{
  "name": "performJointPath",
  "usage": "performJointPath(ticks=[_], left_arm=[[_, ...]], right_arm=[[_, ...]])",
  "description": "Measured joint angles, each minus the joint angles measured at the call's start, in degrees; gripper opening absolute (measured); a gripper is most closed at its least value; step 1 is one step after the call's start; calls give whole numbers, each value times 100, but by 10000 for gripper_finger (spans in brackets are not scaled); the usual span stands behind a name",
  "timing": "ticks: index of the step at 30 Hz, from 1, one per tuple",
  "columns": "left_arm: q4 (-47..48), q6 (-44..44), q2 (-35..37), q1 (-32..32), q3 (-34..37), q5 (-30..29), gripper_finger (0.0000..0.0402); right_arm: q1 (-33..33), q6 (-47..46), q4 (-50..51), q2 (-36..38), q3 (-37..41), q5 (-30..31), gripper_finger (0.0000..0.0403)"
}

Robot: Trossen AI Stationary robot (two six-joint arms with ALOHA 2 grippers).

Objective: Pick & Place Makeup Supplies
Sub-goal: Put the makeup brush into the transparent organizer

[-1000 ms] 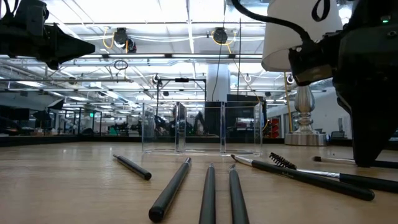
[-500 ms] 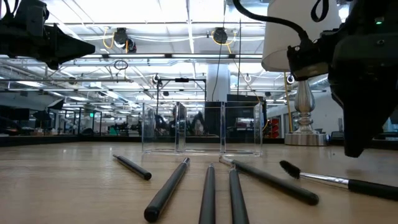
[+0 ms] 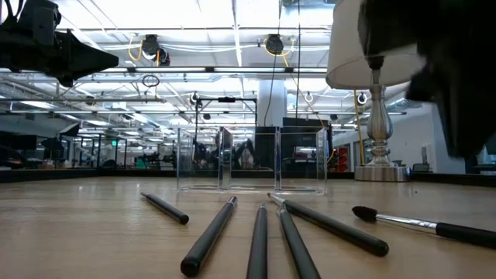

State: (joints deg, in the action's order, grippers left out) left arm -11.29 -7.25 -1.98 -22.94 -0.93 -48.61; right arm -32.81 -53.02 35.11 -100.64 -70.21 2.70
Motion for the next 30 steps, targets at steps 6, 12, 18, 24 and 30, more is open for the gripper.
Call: performJointPath(ticks=[6,12,18,24,30], left_arm=[[-2,2,0,0,0,1,51],[0,28,0,-2,0,1,51],[73,28,0,-2,0,1,51],[79,28,0,-1,0,1,51],[81,26,0,-1,0,1,51]], right_arm=[[-208,643,-651,-62,-353,423,138],[-378,853,-673,-470,-350,75,198],[-550,745,-653,-584,-344,19,200],[-697,800,-655,-654,-344,31,175],[-744,1080,-528,-954,-342,41,148]])
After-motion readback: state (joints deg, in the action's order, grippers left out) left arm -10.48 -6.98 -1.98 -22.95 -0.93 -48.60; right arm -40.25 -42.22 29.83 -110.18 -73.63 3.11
